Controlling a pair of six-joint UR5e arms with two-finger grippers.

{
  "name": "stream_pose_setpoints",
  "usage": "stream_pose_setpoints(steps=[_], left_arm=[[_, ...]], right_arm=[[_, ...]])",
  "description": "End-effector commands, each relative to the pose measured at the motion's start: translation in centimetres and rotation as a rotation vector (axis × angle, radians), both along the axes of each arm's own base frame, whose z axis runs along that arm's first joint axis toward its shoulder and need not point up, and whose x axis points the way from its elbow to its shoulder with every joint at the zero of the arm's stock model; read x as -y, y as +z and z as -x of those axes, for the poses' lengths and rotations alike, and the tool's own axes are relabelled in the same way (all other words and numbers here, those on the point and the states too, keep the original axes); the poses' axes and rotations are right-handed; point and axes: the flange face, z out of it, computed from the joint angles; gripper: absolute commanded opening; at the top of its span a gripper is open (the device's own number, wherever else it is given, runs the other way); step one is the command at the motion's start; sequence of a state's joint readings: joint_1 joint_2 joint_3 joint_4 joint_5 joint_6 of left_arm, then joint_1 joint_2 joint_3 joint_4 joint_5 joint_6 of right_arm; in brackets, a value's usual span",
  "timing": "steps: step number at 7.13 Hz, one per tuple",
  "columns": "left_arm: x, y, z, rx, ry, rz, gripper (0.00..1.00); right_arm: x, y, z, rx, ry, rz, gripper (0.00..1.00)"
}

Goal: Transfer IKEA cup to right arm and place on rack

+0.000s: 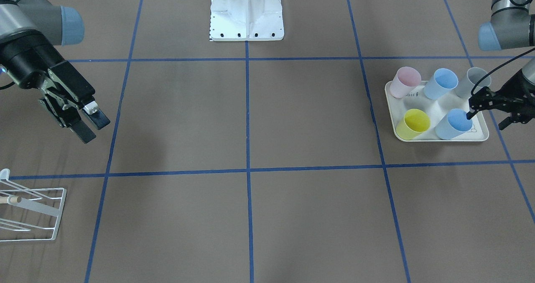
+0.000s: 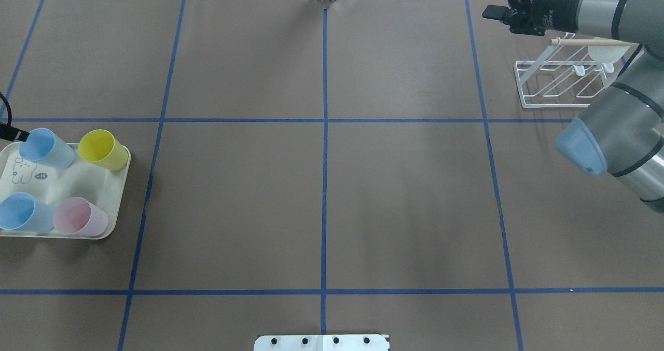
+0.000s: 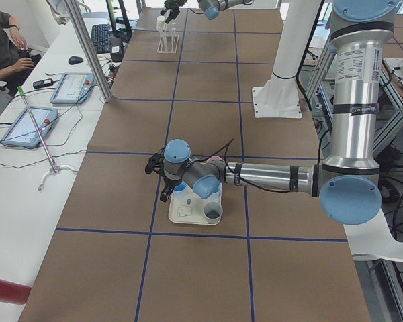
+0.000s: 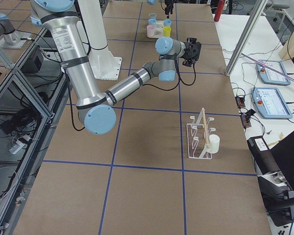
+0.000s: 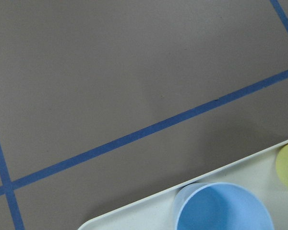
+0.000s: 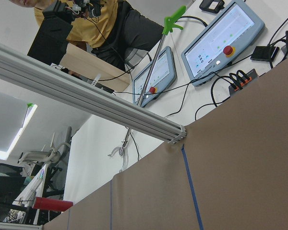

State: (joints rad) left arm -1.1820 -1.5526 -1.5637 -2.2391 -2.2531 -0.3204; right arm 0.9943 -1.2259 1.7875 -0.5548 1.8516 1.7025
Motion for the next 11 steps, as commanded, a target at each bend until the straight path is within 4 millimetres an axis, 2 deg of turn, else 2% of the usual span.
stream_pose_setpoints(steps=[1,2,4,6,7,10,11], left_arm=[[-0.2,0.4,-1.2,0.006,0.021,0.006,1.00],[-0.5,0.8,-2.3,0.009,0.042,0.013,1.00],[-0.4,1.1,-2.8,0.011,0.052,0.017,0.99],[-0.3,1.3,-2.9,0.010,0.038,0.038,0.61],[0.0,1.6,-3.0,0.012,0.039,0.042,0.52],[0.4,0.9,-3.3,0.001,0.030,0.045,0.48],[0.4,1.1,-3.3,0.004,0.030,0.047,0.44]], right_arm=[[0.0,-0.1,-0.1,-0.001,0.001,-0.004,1.00],[0.0,-0.1,-0.1,-0.001,0.001,-0.003,1.00],[0.0,0.1,-0.1,-0.004,0.001,-0.001,1.00],[0.0,0.0,-0.1,-0.002,0.001,-0.002,1.00],[0.1,-0.1,0.0,-0.002,0.001,-0.004,1.00],[0.1,-0.2,0.0,-0.005,0.001,-0.009,1.00],[0.1,-0.2,0.0,-0.005,0.001,-0.009,1.00]])
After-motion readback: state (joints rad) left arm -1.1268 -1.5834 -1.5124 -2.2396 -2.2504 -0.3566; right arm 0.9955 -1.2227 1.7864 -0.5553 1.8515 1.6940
